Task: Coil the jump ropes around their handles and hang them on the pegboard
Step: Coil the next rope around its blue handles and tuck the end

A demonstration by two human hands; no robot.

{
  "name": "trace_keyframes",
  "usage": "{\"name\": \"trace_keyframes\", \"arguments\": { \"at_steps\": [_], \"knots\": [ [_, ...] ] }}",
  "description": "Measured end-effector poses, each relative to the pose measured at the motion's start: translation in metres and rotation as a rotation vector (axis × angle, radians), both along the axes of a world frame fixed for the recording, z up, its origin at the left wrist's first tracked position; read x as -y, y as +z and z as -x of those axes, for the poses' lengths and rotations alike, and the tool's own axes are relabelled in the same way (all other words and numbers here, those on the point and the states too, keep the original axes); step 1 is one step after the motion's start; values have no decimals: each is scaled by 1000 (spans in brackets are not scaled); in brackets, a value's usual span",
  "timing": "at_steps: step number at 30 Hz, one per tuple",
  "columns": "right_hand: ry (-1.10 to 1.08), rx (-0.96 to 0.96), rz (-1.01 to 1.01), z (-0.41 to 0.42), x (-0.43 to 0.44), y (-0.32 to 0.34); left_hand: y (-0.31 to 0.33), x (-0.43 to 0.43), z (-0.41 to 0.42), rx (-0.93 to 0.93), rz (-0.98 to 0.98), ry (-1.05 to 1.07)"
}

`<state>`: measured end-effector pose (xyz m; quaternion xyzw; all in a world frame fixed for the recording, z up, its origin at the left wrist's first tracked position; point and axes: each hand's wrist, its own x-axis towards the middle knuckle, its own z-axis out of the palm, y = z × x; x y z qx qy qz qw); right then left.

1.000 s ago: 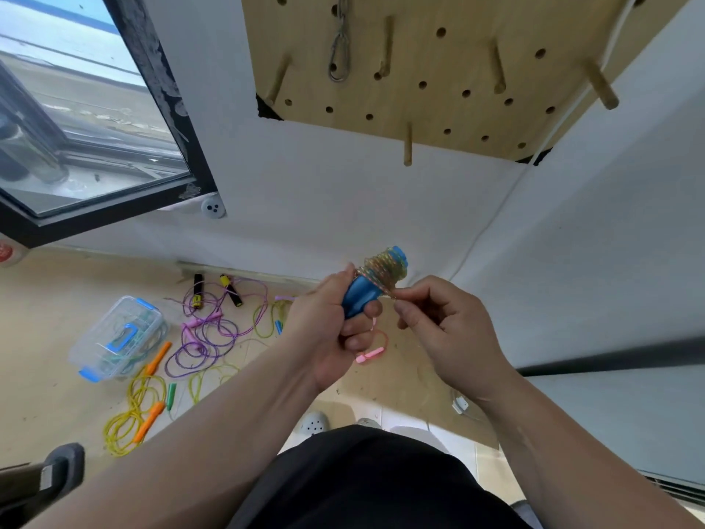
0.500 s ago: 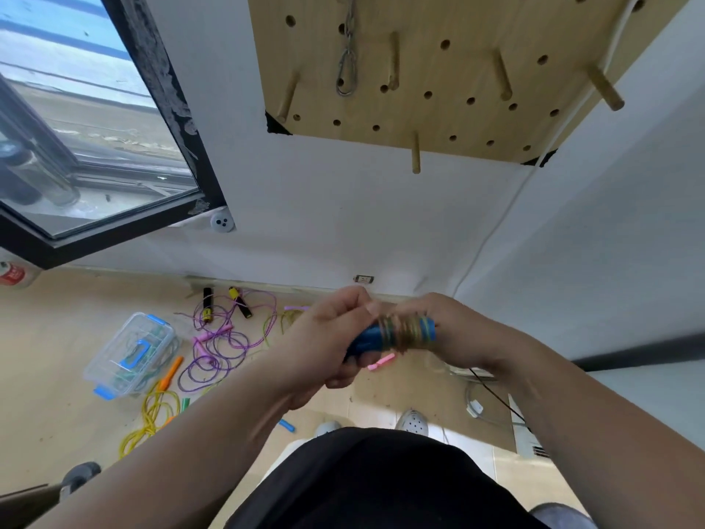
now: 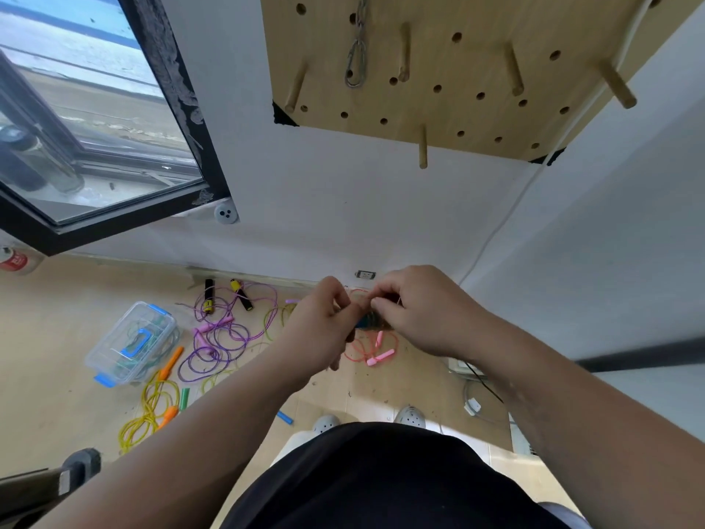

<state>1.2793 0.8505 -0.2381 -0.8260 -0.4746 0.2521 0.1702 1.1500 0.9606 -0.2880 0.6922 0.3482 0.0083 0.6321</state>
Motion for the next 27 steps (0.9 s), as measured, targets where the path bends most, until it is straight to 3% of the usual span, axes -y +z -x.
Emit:
{"name": "trace_keyframes", "arguments": {
  "at_steps": [4,10,14,19,24,27],
  "knots": [
    [-214,-68,-216,15,15,-7,3,4,-1,43,340,108],
    [-203,128,-316,29,20,-19,3,15,-13,13,513,326],
    [-215,107,-416,35,28,-23,11,11,-21,88,667,499],
    [-434,-270,-535,34,34,-10,28,16,-24,193,982,472],
    [-565,-936,-612,29,37,-1,38,17,-22,282,1108,394],
    [-560,-1075,-586,29,38,6,44,17,-17,283,1136,292]
  ]
}}
